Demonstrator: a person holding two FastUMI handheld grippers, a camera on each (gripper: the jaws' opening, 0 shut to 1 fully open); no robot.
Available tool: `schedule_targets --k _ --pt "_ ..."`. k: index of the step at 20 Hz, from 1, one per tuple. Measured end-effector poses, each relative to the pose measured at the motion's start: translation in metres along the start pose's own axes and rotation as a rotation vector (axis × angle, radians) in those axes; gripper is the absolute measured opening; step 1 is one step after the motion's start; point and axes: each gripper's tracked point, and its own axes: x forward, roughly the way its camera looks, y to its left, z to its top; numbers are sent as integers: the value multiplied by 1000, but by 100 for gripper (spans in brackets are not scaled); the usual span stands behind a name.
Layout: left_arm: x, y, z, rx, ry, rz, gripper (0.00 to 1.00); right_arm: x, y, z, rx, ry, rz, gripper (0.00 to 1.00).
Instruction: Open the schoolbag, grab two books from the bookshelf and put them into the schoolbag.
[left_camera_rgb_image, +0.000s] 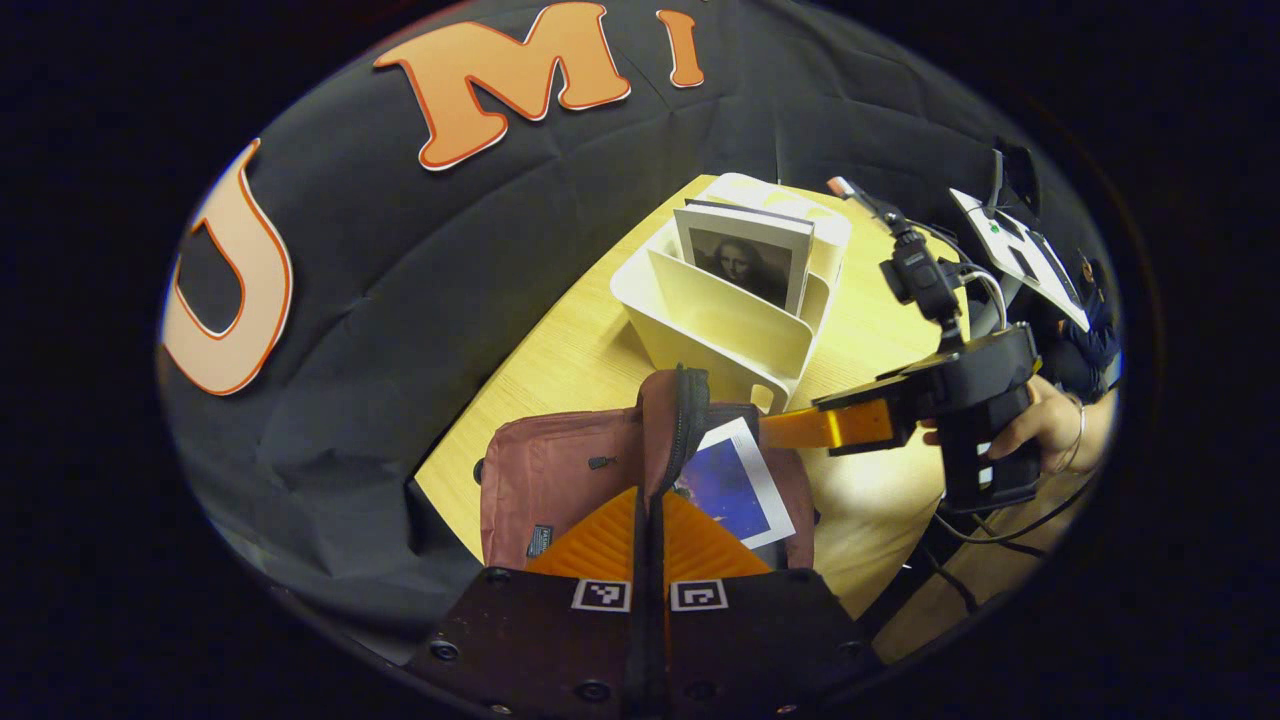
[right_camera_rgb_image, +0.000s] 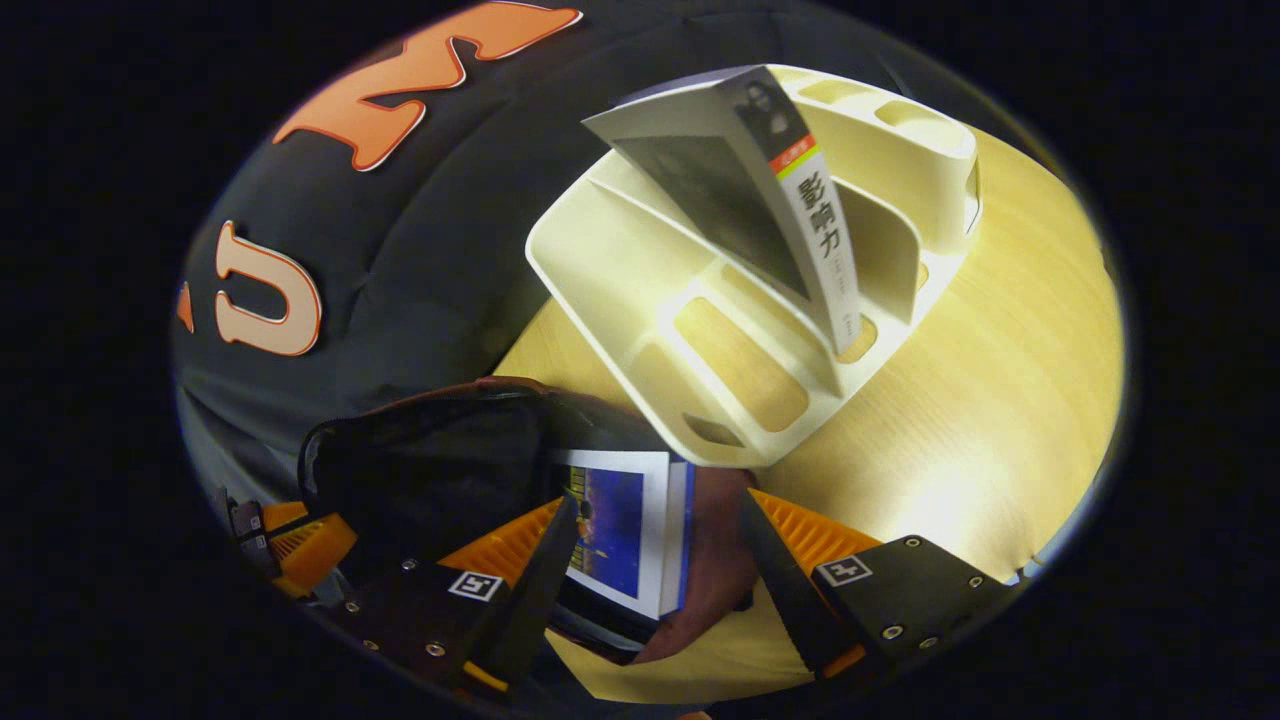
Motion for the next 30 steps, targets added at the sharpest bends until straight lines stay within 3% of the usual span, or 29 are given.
schedule_targets --k 4,8,12,16,19,23,27,30 --pt "4 -3 0 8 2 -7 1 -41 -33 19 -108 -16 -52 97" --pt "11 -9 3 20 6 -17 1 -93 -52 63 -301 -49 -130 97" --pt "16 -14 -1 19 11 -24 1 -139 -38 130 -500 -112 -185 97" --pt "20 -18 -3 6 16 -34 1 -159 -9 195 -619 -152 -228 98" --pt "20 -21 -5 -5 24 -44 1 -149 8 221 -679 -101 -233 97" --pt "23 -27 -7 -22 33 -60 1 -111 33 242 -672 -9 -204 98" --pt "23 -26 -9 -33 40 -56 1 -69 33 247 -660 122 -206 97" --pt "24 -26 -15 -48 54 -60 1 -39 19 249 -668 182 -260 98"
